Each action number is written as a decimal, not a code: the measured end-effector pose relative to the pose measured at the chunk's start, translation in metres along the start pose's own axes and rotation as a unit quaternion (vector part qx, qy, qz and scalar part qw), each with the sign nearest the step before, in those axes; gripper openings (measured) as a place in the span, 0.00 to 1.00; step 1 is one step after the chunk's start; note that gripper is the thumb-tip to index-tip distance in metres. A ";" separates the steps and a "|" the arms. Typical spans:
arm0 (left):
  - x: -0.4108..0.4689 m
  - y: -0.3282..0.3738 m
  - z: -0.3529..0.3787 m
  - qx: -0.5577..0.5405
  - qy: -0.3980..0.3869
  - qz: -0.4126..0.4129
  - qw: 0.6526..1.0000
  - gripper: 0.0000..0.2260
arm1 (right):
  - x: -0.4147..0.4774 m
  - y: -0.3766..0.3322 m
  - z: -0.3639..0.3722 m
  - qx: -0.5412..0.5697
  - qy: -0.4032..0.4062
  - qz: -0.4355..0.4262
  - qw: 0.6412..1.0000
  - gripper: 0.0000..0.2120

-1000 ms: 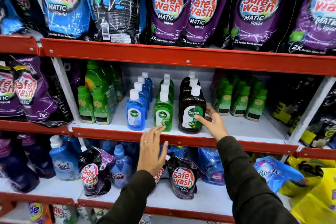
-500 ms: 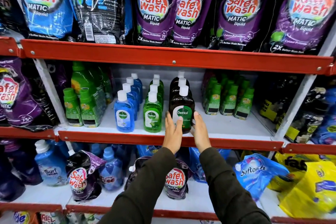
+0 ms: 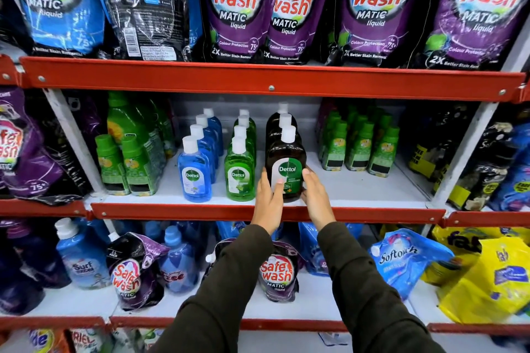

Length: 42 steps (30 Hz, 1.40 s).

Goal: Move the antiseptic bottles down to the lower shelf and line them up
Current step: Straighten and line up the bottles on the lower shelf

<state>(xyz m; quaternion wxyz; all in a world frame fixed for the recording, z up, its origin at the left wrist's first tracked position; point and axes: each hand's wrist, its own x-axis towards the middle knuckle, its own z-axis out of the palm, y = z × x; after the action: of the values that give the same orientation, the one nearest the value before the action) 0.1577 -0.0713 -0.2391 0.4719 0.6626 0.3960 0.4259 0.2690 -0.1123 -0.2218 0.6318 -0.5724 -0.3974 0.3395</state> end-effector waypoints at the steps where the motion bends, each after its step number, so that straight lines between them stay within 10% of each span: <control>1: -0.001 -0.001 0.000 0.005 -0.004 -0.002 1.000 0.30 | -0.001 -0.001 0.000 -0.005 -0.003 -0.001 1.000 0.25; 9: -0.039 -0.006 -0.018 -0.038 0.171 0.130 0.976 0.22 | -0.031 0.006 0.032 -0.118 0.158 -0.135 0.971 0.20; 13: -0.033 -0.007 -0.048 -0.045 0.242 0.127 0.961 0.22 | -0.039 0.007 0.065 -0.103 0.062 -0.151 0.981 0.16; 23: -0.005 -0.021 -0.091 0.025 0.066 0.001 0.998 0.29 | -0.039 -0.008 0.106 -0.052 -0.039 -0.023 0.998 0.28; 42: -0.008 -0.027 -0.101 0.060 0.078 0.053 0.994 0.26 | -0.038 -0.003 0.106 -0.058 -0.044 -0.022 0.997 0.33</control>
<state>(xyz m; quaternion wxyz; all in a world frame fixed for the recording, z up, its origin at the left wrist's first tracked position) 0.0566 -0.0434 -0.2475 0.3758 0.6742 0.4210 0.4764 0.1571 -0.0983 -0.2202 0.5868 -0.5838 -0.4563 0.3266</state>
